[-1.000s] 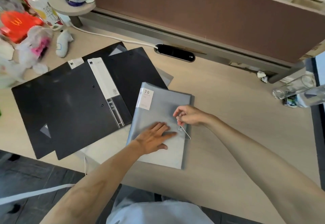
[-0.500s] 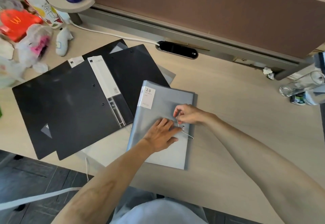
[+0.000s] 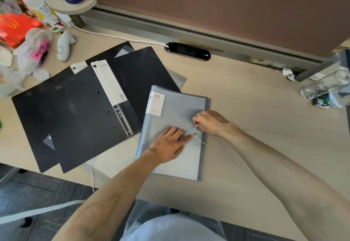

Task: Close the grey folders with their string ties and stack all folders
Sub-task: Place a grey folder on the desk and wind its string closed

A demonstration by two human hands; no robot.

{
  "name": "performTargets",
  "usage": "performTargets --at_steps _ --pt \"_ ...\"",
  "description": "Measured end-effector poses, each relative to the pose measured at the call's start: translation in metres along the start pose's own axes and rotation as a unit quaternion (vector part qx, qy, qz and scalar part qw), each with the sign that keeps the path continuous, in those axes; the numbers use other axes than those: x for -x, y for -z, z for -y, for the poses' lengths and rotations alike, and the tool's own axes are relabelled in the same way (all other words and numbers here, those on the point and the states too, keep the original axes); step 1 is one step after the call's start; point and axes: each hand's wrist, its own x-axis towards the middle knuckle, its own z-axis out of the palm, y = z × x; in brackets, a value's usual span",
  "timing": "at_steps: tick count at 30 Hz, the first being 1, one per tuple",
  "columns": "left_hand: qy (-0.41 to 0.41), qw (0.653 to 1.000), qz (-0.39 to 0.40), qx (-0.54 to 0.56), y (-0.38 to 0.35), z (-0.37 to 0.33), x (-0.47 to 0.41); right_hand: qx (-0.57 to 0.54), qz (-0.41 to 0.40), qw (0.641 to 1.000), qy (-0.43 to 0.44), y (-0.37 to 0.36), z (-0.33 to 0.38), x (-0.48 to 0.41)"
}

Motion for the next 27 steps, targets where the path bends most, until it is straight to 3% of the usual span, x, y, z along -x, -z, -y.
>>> performTargets --at_steps 9,13,19,27 --pt "0.044 0.997 0.062 -0.005 0.008 -0.004 -0.009 -0.006 -0.021 0.999 -0.042 -0.007 -0.018 0.029" --pt "0.06 0.985 0.163 -0.018 0.015 -0.011 -0.015 -0.004 -0.037 0.999 -0.027 -0.016 -0.013 0.049" --pt "0.101 0.986 0.133 -0.016 0.012 -0.015 -0.012 -0.011 -0.091 0.996 0.02 -0.033 0.005 0.07" --pt "0.125 0.979 0.159 0.025 0.01 -0.009 -0.008 0.039 -0.141 0.988 0.05 -0.044 0.027 0.064"
